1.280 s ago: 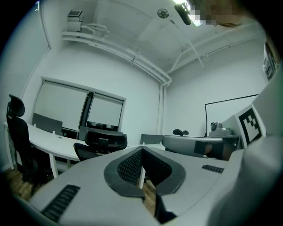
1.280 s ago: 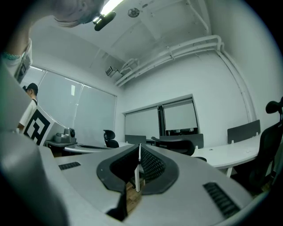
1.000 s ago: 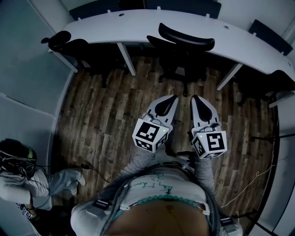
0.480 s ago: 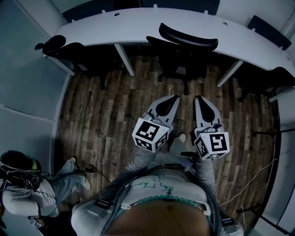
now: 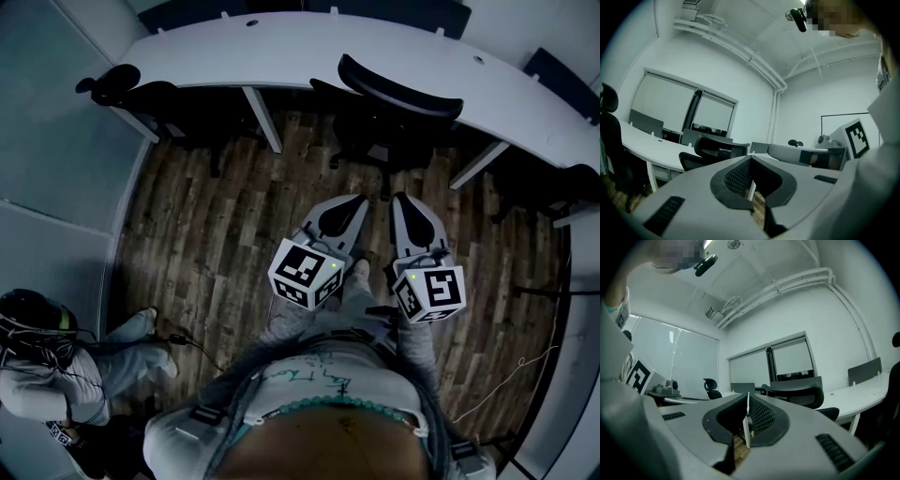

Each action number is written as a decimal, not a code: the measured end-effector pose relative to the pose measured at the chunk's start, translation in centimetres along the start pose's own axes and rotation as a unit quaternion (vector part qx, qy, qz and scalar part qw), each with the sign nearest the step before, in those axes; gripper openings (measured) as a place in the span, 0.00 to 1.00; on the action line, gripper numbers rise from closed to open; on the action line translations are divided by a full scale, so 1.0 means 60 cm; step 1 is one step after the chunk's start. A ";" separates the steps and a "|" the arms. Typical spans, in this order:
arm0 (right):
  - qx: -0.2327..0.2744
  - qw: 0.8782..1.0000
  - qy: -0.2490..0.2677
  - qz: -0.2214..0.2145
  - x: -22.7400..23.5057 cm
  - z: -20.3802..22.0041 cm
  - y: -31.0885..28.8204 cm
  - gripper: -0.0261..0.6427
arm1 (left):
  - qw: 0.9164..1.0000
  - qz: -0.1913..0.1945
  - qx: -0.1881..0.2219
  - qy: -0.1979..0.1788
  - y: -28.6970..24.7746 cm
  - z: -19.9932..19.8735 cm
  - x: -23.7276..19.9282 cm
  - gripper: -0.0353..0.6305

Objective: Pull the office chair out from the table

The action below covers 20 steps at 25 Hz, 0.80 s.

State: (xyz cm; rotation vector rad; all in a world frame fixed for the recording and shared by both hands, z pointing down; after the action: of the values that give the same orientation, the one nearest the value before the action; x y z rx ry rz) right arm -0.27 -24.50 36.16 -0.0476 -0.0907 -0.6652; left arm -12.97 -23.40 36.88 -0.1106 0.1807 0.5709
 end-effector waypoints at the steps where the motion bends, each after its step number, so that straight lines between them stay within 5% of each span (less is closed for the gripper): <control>1: 0.002 1.000 -0.001 -0.004 0.007 -0.002 -0.011 0.07 | 1.000 -0.002 0.001 -0.002 -0.010 -0.004 -0.008 0.07; 20: 0.017 0.998 -0.002 -0.063 0.157 -0.037 -0.157 0.07 | 0.999 -0.029 0.018 -0.020 -0.201 -0.054 -0.062 0.07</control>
State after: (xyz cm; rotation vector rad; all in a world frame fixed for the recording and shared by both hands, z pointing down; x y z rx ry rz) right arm 1.42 -37.86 35.05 -0.0108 -0.1086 -0.7900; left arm -9.93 -35.94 35.09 -0.0698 0.1489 0.5120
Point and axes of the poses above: the fingertips, and each gripper's own axes: y backward along the fingers, x to its right, z out of its underside, the point moved 6 cm from there along y, backward along the fingers, and after that the axes turned 1 degree about -x, right-handed, at the moved point
